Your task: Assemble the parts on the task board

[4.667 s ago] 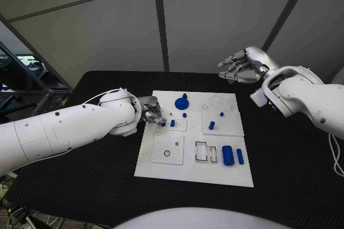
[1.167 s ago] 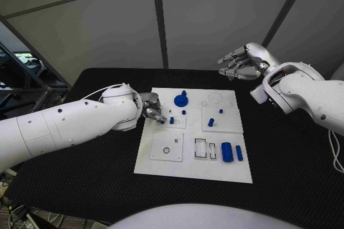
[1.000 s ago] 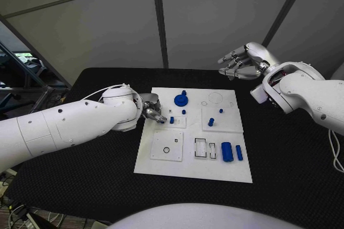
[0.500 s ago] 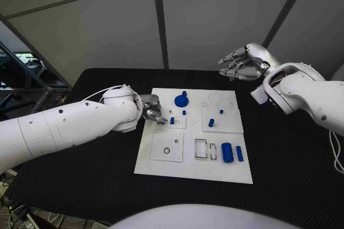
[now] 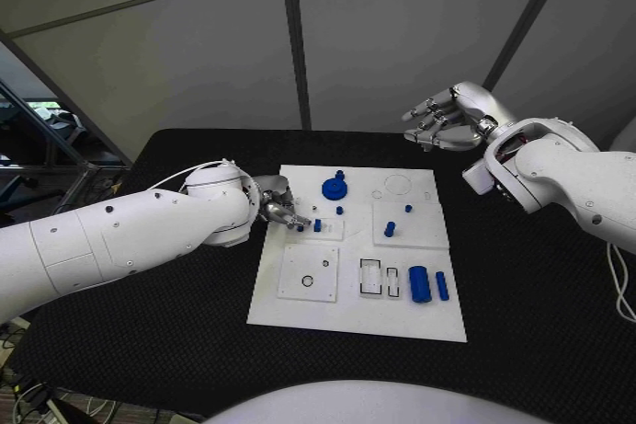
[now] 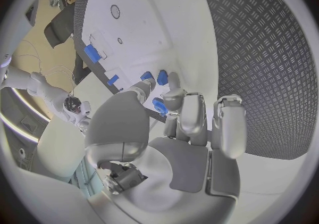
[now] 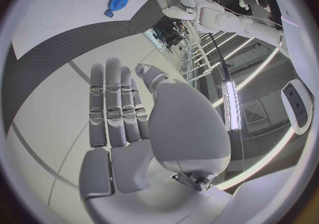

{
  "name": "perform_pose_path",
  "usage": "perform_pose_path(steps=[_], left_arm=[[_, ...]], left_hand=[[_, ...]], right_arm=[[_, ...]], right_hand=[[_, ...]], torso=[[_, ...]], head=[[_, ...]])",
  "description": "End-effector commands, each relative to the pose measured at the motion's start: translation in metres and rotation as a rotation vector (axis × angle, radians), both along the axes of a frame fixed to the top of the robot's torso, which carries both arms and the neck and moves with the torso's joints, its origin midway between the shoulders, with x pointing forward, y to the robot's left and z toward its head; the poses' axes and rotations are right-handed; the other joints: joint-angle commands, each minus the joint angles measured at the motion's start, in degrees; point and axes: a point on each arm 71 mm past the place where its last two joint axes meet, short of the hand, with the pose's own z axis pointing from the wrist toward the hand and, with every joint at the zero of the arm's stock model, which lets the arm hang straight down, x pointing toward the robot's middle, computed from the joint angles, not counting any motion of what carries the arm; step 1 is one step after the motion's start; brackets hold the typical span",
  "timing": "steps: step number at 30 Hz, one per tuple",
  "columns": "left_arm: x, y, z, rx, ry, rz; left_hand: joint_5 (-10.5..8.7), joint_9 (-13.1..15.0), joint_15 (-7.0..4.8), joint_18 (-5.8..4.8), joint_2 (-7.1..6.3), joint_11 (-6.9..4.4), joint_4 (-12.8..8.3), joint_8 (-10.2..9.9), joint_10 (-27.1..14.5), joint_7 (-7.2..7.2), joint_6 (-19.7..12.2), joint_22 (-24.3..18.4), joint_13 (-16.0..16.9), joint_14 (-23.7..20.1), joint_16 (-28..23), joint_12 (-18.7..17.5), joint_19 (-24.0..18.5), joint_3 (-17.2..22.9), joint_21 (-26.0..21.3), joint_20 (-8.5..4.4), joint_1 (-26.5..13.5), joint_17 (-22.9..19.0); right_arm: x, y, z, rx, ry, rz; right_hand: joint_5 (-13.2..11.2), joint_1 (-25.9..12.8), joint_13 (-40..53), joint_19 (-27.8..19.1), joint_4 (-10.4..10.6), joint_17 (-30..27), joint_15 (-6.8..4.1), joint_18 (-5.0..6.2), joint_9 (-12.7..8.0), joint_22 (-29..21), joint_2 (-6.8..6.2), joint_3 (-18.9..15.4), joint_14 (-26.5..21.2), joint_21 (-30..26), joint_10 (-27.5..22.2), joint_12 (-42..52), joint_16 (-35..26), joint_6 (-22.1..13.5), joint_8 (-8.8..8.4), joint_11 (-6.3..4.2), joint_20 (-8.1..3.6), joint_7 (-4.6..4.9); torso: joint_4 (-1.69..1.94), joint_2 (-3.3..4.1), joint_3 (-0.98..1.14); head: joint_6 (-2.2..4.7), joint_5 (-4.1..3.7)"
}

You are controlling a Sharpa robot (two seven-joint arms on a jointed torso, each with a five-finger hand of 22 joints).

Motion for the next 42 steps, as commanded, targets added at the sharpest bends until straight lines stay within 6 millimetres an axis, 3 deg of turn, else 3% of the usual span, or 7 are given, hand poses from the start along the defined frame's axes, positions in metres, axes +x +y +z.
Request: perform_pose_path(steps=[1, 18, 21, 23, 26, 33, 42], left_arm=[[0.001, 0.001, 0.003, -0.019, -0.03, 0.024], [0.005, 0.003, 0.02, -0.135, -0.107, 0.074], [0.007, 0.001, 0.027, -0.231, -0.154, 0.071], [0.009, -0.002, 0.033, -0.321, -0.201, 0.048], [0.011, -0.009, 0.039, -0.404, -0.255, -0.004], [0.01, -0.037, 0.037, -0.416, -0.312, -0.179], [0.014, -0.065, 0.022, -0.253, -0.356, -0.37]], left_hand=[[-0.15, -0.12, -0.04, -1.18, 0.3, 0.44, 1.17, -0.27, -0.03, 0.04, 0.28, 8.62, 0.14, 1.72, 0.11, 0.15, 3.05, -2.14, 0.12, -0.12, -0.53, 0.09], [0.13, -0.36, 0.29, -0.39, 2.4, 0.95, 4.07, -1.08, -2.66, 0.62, -1.3, 6.08, -3.74, 1.67, -0.04, -3.55, 1.8, -8.18, -3.21, 0.05, 2.98, -0.03], [0.33, -1.1, 1.61, 2.12, 3.73, 2.68, 3.98, -3.05, -10.94, 2.59, -5.63, -3.3, -14.58, -0.04, -3.43, -13.95, -3.4, -8.12, -15.16, 0.97, 6.12, -3.4], [0.4, -1.93, 3.6, 5.27, 4.53, 4.86, 2.13, -4.47, -17.4, 4.99, -10.5, -17.1, -16.17, -3.15, -6.48, -16.73, -12.6, -6.54, -33.65, 2.46, 12.05, -6.03], [0.19, -3.94, 6.17, 6.37, 3.63, 7.57, 0.11, -6.22, -24.59, 7.55, -14.07, -26.85, -18.77, -16.52, -25.18, -20.84, -21.2, -5.18, -47.84, 4.52, 18.05, -23.34], [-2.63, -10.53, 7.75, 7.32, 0.74, 8.76, -1.55, -9.94, -27.94, 8.26, -15.72, -32.78, -26.93, -20.97, -28.75, -28.04, -22.29, -5.14, -55.25, 6.89, 24.21, -27.17], [-3.42, -17.7, 6.8, 7.41, 0.69, 8.31, -1.62, -12.87, -25.78, 7.53, -11.88, -34.16, -34.68, -14.44, -22.31, -32.71, -15.15, -7.18, -54.96, 6.11, 26.66, -26.08]], right_arm=[[0.0, 0.0, 0.002, 0.004, -0.007, 0.004], [0.001, -0.001, 0.001, 0.003, -0.006, 0.002], [0.001, -0.001, 0.001, 0.003, -0.006, 0.0], [0.001, -0.002, 0.001, 0.003, -0.006, -0.001], [0.002, -0.002, 0.001, 0.002, -0.006, -0.003], [0.002, -0.001, 0.0, 0.003, -0.005, -0.002], [0.002, 0.0, 0.0, 0.003, -0.005, 0.0]], right_hand=[[0.29, -0.41, -0.06, 0.21, 0.03, 0.08, 0.07, 0.61, 0.03, -0.05, 0.12, 0.23, 0.44, -0.3, -0.17, -0.36, -0.18, 0.39, 0.03, 0.06, 0.13, 0.07], [0.31, -0.45, -0.09, 0.21, 0.04, 0.1, 0.08, 0.61, 0.02, -0.08, 0.09, 0.22, 0.45, -0.36, -0.19, -0.39, -0.29, 0.33, 0.0, 0.07, 0.14, 0.08], [0.31, -0.45, -0.09, 0.21, 0.04, 0.1, 0.09, 0.61, 0.02, -0.08, 0.09, 0.22, 0.45, -0.36, -0.19, -0.39, -0.31, 0.32, 0.0, 0.07, 0.14, 0.08], [0.31, -0.45, -0.09, 0.21, 0.04, 0.1, 0.09, 0.61, 0.02, -0.08, 0.09, 0.22, 0.45, -0.36, -0.19, -0.39, -0.31, 0.32, 0.0, 0.07, 0.14, 0.08], [0.31, -0.45, -0.09, 0.21, 0.04, 0.1, 0.09, 0.61, 0.02, -0.08, 0.09, 0.22, 0.45, -0.36, -0.19, -0.39, -0.31, 0.32, 0.0, 0.07, 0.14, 0.08], [0.31, -0.45, -0.09, 0.21, 0.04, 0.1, 0.09, 0.61, 0.02, -0.08, 0.09, 0.22, 0.45, -0.36, -0.19, -0.39, -0.31, 0.32, 0.0, 0.07, 0.14, 0.08], [0.32, -0.44, -0.11, 0.21, 0.02, 0.11, 0.09, 0.61, 0.01, -0.1, 0.09, 0.23, 0.46, -0.4, -0.2, -0.4, -0.38, 0.3, -0.01, 0.07, 0.14, 0.08]], torso=[[0.01, 0.04, -0.01], [-0.01, 0.0, 0.02], [0.03, -0.01, 0.01], [-0.01, -0.03, 0.07], [-0.04, -0.01, 0.07], [-0.08, 0.09, 0.02], [-0.05, 0.07, 0.03]], head=[[-0.01, 0.0], [0.07, -0.01], [0.14, -0.21], [0.39, -0.27], [0.7, -0.52], [1.28, -1.26], [1.61, -1.83]])
